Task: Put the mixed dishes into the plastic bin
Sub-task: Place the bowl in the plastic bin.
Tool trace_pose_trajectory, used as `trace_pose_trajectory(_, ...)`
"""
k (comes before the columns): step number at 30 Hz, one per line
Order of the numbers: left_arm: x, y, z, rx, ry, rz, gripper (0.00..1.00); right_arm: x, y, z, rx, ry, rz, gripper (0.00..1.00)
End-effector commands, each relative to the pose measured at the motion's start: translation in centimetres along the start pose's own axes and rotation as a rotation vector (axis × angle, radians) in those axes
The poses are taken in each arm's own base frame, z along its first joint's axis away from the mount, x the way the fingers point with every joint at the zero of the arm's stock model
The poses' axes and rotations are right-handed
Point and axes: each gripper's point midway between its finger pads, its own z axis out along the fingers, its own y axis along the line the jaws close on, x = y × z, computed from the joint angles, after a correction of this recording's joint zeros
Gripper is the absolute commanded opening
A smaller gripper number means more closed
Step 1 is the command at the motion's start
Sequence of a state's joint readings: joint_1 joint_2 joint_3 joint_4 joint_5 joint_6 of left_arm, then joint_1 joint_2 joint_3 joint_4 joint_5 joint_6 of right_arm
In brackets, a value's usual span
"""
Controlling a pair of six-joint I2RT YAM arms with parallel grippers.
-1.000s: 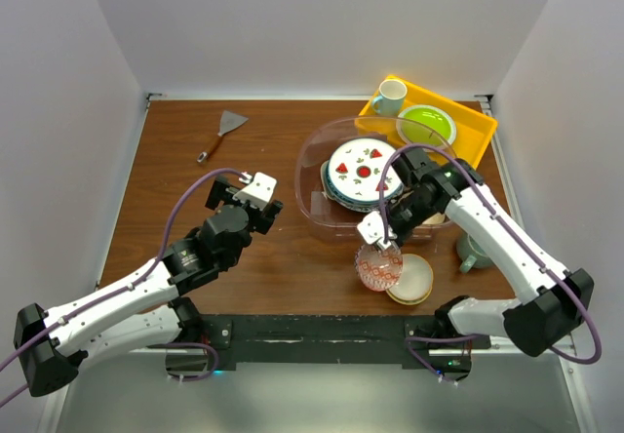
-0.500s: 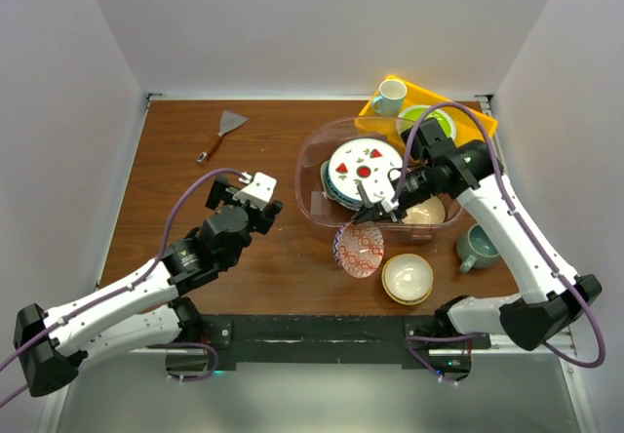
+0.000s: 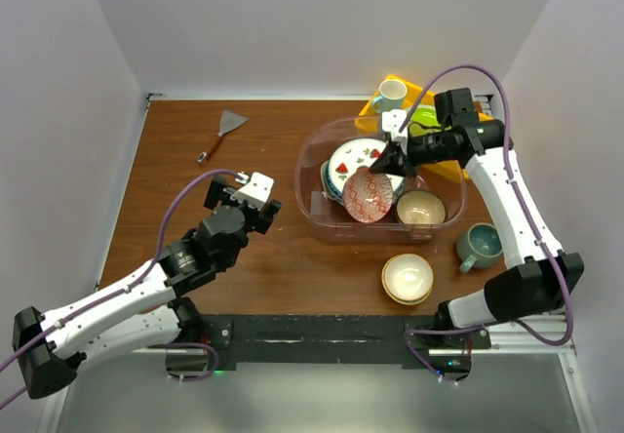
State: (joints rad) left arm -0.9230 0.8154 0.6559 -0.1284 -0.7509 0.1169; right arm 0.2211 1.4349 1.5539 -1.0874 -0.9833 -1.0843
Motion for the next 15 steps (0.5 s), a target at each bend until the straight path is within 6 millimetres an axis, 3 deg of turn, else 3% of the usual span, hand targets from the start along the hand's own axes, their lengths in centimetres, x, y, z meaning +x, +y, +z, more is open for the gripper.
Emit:
trace_pose_trajectory(1,-1.1,0.5,-0.1,-0.009,-0.042,-0.031,1.0,-0.8,-4.0,-2.0,0.141,-0.038,0.013,0.0)
trace_pose_trajectory(7,-1.2,0.4,-0.1,-0.003,-0.047,-0.035,1.0,3.5,-7.5,-4.4,0.259,0.073,0.105,0.0)
trace_pose_trajectory(15,-1.5,0.4,-0.2,0.006,-0.056,-0.041,1.0,11.0,-7.6,-7.0,0.248,0.293,0.225,0.0)
